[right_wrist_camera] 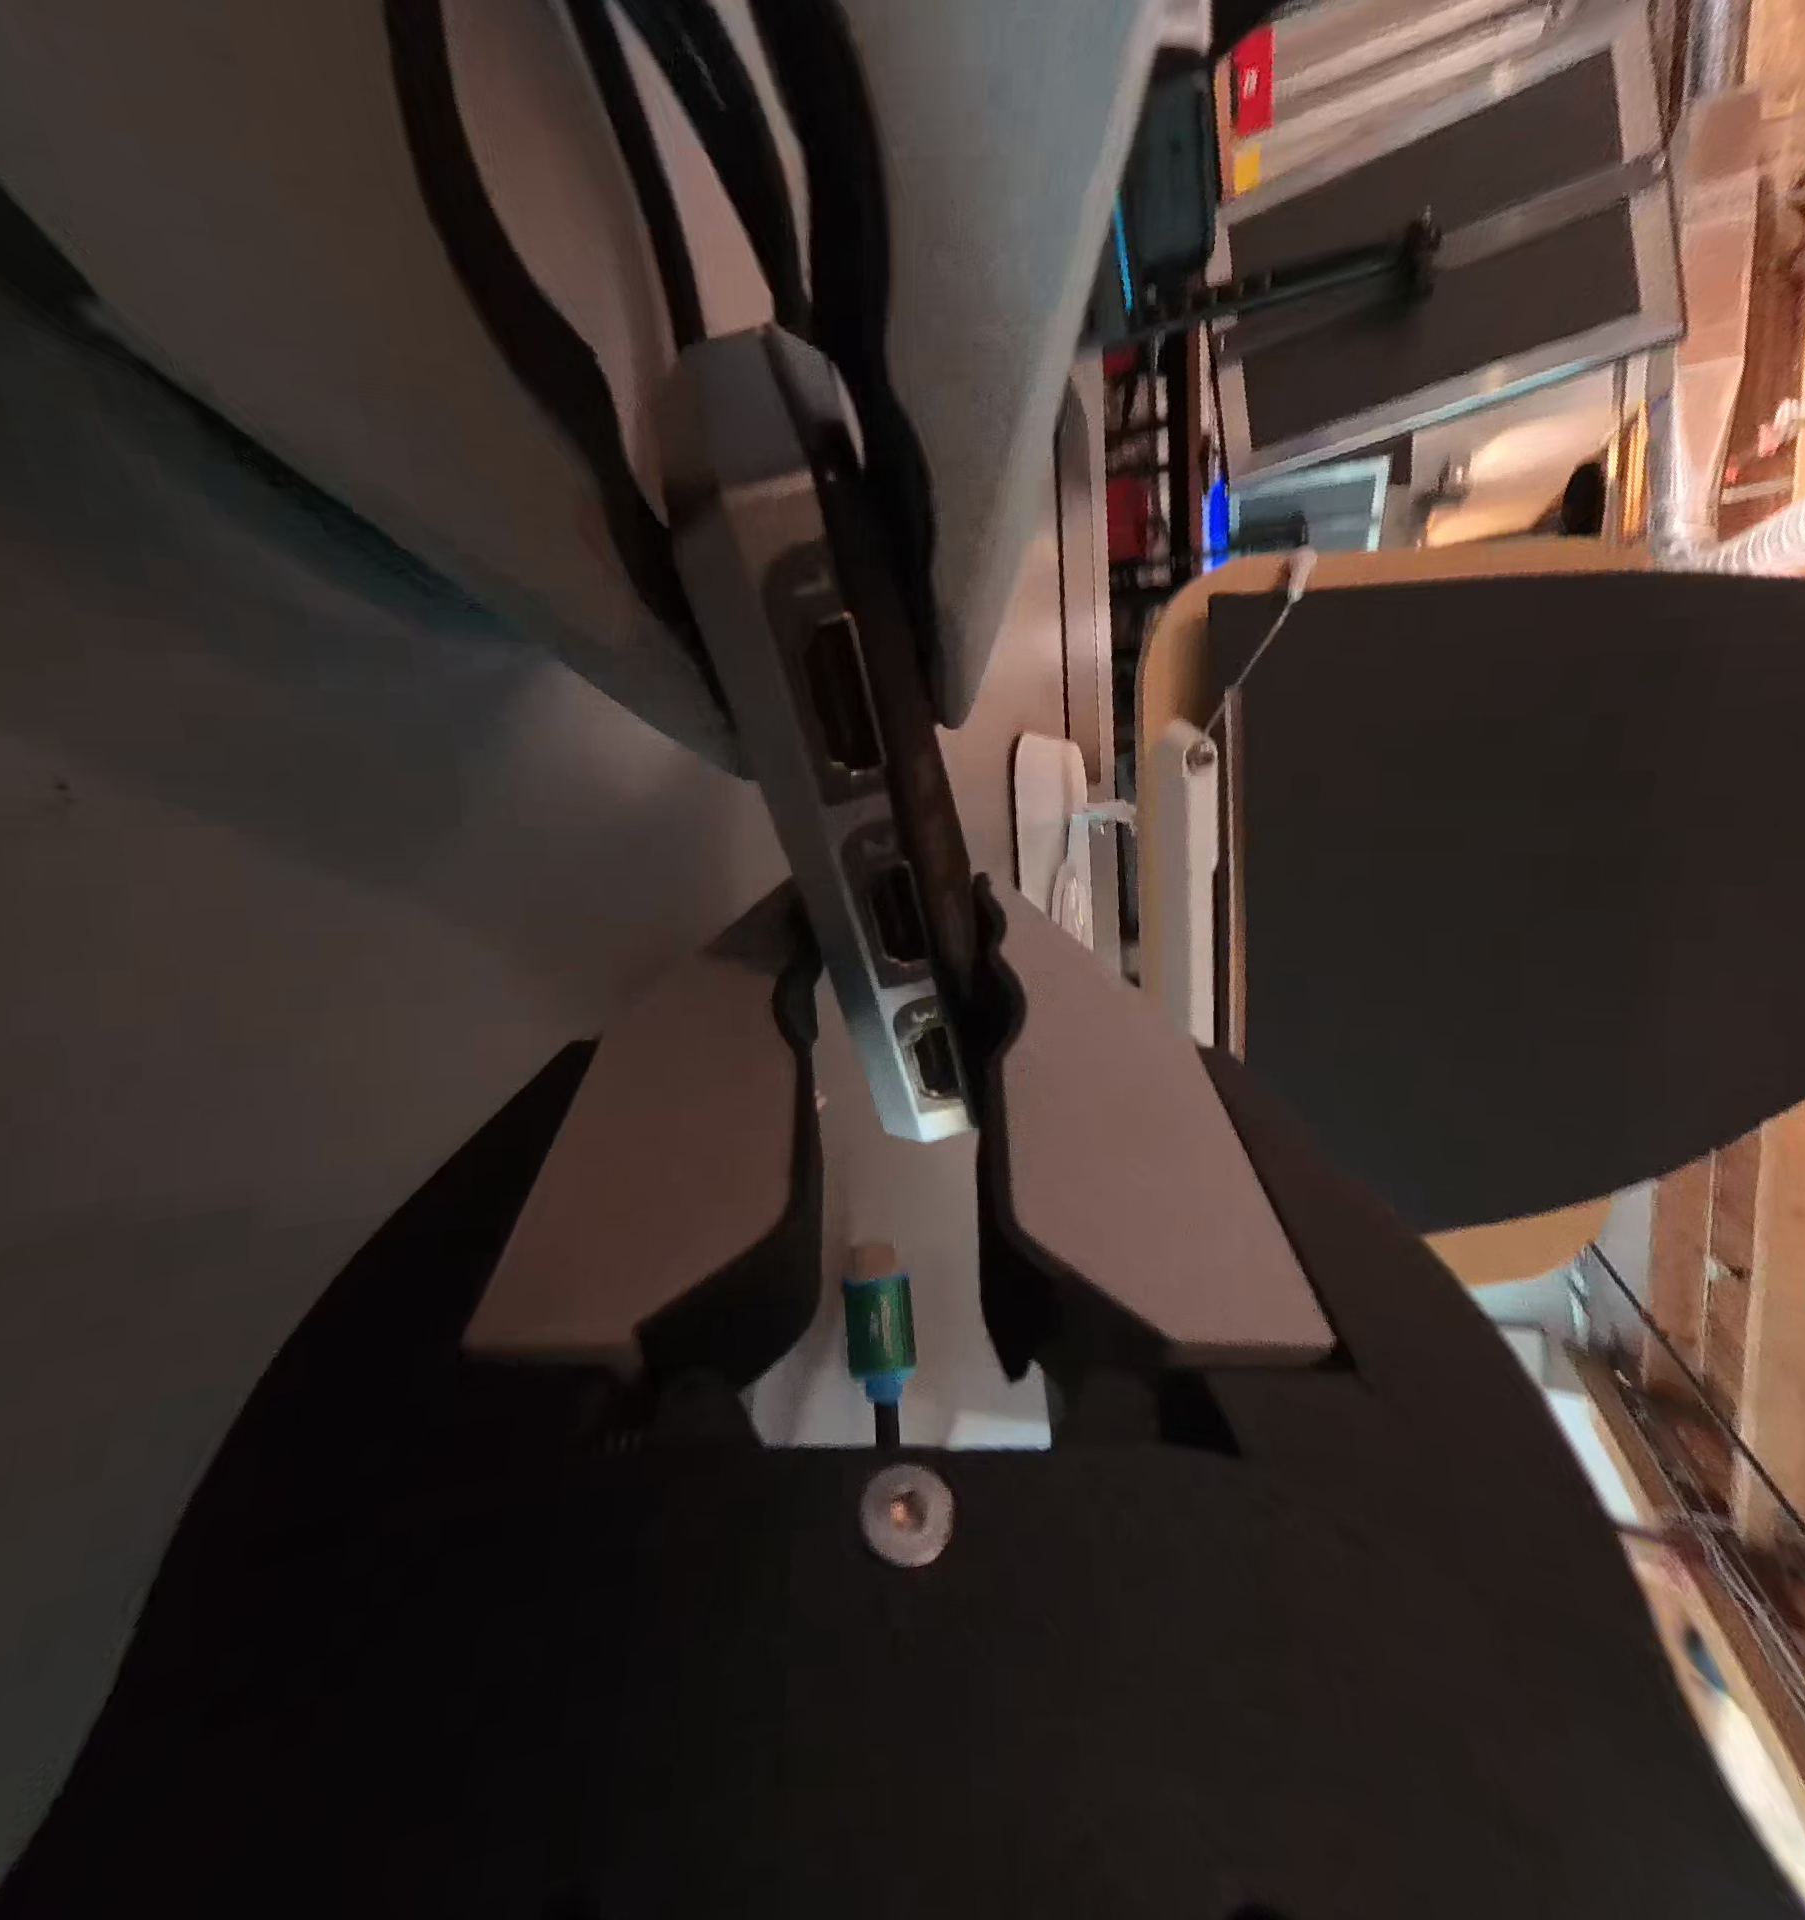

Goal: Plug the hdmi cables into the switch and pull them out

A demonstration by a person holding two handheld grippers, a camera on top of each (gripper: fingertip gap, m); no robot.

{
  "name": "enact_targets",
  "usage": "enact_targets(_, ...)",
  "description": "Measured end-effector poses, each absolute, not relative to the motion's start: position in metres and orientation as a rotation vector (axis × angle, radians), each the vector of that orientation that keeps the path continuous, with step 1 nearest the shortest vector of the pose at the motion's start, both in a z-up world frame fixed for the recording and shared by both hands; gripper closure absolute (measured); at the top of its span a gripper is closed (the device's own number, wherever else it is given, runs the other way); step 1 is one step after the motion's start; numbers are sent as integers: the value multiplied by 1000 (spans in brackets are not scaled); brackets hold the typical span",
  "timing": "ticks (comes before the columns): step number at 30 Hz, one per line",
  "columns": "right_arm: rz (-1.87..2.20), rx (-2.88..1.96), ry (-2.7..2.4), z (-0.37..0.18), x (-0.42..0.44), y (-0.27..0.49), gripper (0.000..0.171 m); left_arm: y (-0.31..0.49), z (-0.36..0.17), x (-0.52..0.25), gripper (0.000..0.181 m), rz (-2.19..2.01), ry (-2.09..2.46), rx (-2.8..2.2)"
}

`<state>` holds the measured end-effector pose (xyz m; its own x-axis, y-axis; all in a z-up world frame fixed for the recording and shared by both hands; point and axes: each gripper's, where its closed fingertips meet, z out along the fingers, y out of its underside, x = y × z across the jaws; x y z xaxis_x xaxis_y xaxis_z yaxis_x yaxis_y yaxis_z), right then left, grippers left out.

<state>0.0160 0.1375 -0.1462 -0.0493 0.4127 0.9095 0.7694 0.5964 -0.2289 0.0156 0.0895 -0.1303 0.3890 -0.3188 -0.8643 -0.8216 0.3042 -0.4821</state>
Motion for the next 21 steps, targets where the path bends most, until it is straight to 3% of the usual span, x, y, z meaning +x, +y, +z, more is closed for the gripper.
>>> enact_targets(6,97,-984,-1723,-157,4,116,144,70,-120,32,163,152,1167,-1232)
enact_targets(21,269,-1047,-1782,-166,17,107,152,80,-128,31,153,177,1110,-1258)
